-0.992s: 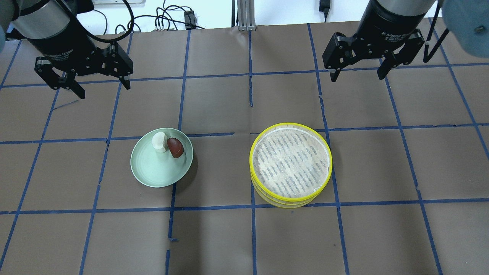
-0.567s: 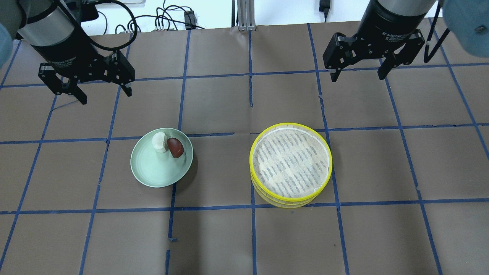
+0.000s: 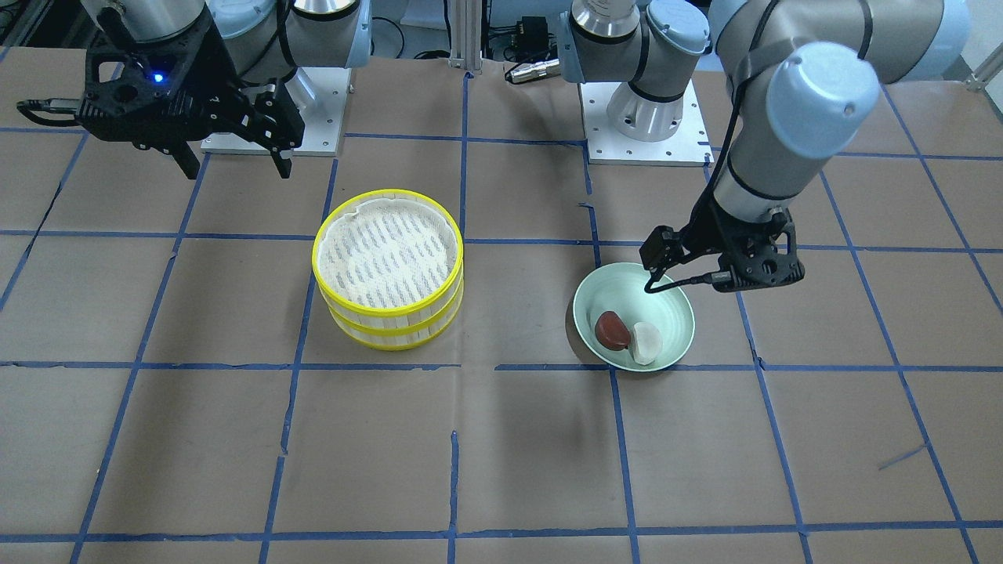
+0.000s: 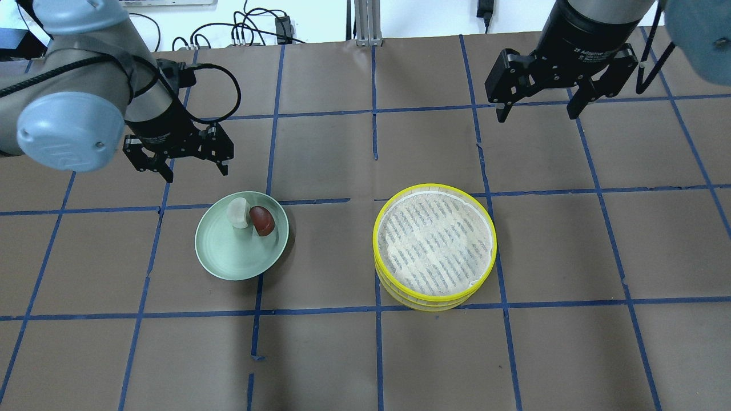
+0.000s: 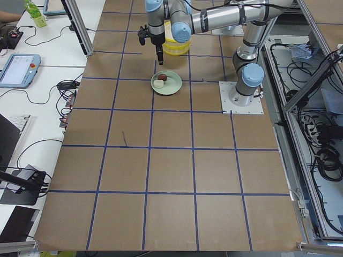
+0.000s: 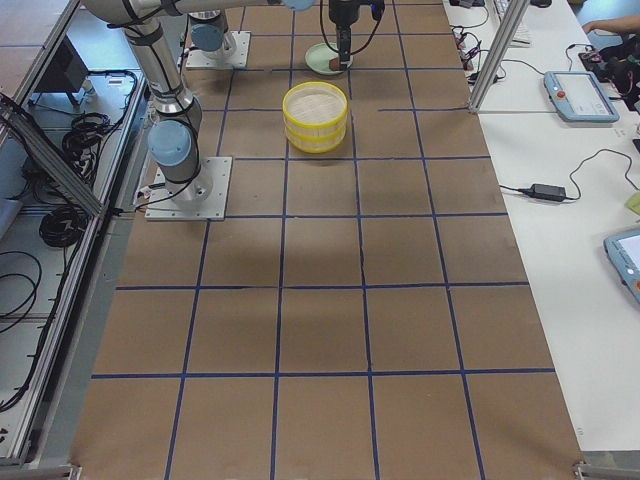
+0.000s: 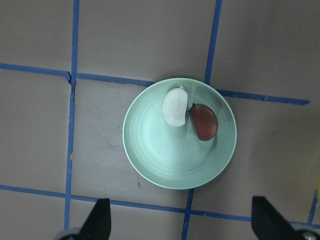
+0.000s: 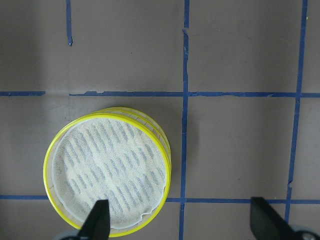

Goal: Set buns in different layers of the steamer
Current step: 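Move the left gripper down over the white bun in the green bowl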

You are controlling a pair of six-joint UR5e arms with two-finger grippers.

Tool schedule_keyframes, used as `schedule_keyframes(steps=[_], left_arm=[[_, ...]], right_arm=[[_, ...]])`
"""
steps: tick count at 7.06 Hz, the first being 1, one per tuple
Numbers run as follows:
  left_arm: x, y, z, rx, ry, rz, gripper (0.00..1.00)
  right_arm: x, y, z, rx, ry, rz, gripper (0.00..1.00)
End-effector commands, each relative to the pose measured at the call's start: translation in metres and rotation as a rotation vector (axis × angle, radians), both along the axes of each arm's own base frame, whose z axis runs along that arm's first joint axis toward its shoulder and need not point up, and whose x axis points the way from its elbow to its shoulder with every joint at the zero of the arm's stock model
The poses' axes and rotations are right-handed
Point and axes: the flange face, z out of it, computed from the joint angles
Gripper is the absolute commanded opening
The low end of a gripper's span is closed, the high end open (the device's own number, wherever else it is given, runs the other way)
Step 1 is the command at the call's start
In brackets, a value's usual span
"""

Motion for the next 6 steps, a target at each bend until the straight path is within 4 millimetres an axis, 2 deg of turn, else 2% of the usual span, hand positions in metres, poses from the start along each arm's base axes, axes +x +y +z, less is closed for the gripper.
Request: schedule_keyframes(steps=[1, 6], left_arm=[[0.003, -0.018, -0.050, 0.021, -0.010, -0.001, 1.00], [0.007, -0.009, -0.134, -0.005, -0.058, -0.023, 0.99]], right_arm=[[0.001, 0.000, 0.000, 0.001, 0.001, 0.002, 1.00], [0.000, 0.001, -0.003, 0.014, 0.001, 0.001, 1.00]])
